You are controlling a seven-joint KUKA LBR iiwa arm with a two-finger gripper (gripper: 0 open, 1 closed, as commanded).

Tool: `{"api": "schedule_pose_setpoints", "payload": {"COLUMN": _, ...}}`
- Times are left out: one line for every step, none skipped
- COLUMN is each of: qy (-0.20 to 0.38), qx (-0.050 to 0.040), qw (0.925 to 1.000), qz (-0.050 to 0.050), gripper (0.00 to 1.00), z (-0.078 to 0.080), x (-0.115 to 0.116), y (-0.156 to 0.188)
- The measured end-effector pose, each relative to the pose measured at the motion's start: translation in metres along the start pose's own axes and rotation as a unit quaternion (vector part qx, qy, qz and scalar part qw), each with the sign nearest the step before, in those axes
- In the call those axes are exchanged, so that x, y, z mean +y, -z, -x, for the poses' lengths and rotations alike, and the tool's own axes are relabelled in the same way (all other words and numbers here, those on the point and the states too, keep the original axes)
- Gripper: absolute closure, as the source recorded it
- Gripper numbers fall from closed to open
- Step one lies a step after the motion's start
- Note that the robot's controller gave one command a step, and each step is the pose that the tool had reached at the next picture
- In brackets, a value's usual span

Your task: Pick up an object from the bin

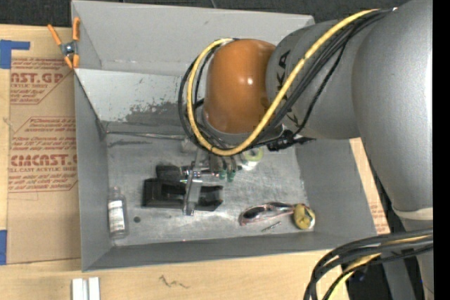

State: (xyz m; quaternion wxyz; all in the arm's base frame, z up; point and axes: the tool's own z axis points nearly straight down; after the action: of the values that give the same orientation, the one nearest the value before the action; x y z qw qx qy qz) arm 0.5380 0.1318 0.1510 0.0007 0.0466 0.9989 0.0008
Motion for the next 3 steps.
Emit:
{"api": "schedule_pose_setpoints", "payload": {"qy": -0.028, "qx": -0.0021, "qw": 0.9996, "qz": 0.001, "gripper": 0.0, "z": -0.004, "x": -0.0045, "y": -0.0721}}
{"api": "schedule_pose_setpoints", "payload": {"qy": 0.003, "qx": -0.0044, "qw": 1.0, "qz": 0.001, "gripper": 1.0, "z": -0.0017, "x": -0.0008, "y": -0.0745}}
{"api": "schedule_pose_setpoints", "payload": {"qy": 0.003, "qx": -0.0045, "qw": 1.0, "qz": 0.001, "gripper": 1.0, "z": -0.0017, "x": -0.0008, "y": -0.0746}}
